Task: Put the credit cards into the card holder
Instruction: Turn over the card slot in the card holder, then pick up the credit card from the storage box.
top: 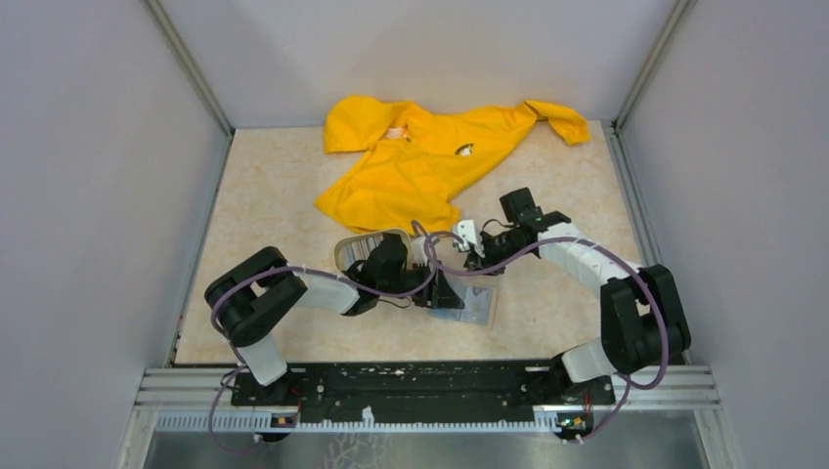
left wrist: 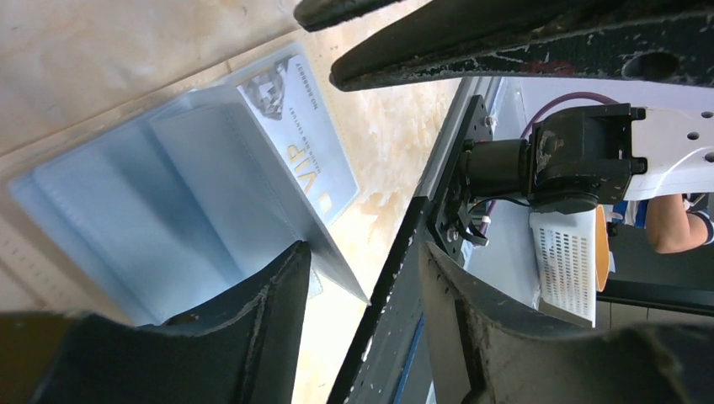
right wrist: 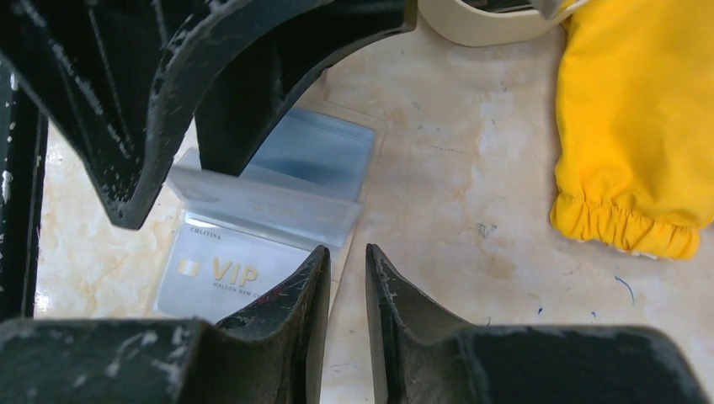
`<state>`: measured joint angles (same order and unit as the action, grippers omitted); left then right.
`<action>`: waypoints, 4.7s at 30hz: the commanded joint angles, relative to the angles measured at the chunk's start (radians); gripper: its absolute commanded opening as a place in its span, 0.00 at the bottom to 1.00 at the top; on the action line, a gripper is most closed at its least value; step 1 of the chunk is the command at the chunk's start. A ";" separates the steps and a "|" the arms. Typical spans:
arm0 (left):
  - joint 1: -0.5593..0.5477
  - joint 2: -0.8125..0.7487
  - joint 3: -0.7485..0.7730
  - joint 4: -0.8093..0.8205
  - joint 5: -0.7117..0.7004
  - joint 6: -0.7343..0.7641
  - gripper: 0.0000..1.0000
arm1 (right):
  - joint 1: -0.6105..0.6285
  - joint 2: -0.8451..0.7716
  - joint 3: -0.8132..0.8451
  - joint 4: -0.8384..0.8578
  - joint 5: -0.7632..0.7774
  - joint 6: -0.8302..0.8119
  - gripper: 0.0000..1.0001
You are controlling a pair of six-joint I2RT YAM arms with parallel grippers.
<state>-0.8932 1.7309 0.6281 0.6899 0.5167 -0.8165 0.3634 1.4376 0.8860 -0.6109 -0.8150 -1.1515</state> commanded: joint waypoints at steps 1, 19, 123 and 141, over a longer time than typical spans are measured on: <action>-0.028 0.040 0.057 0.011 0.007 0.015 0.58 | -0.021 -0.042 0.039 0.059 -0.035 0.055 0.23; -0.099 0.085 0.145 -0.034 -0.037 0.085 0.70 | -0.055 -0.055 0.050 0.098 -0.028 0.166 0.23; 0.410 -0.350 0.055 -0.745 -0.632 0.182 0.88 | 0.197 0.025 0.125 0.069 0.081 0.233 0.17; 0.446 -0.370 0.023 -0.626 -0.460 0.136 0.78 | 0.192 0.011 0.125 0.061 0.063 0.221 0.17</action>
<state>-0.4618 1.3998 0.6651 -0.0105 -0.0257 -0.6445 0.5613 1.4910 0.9997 -0.5476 -0.7124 -0.9226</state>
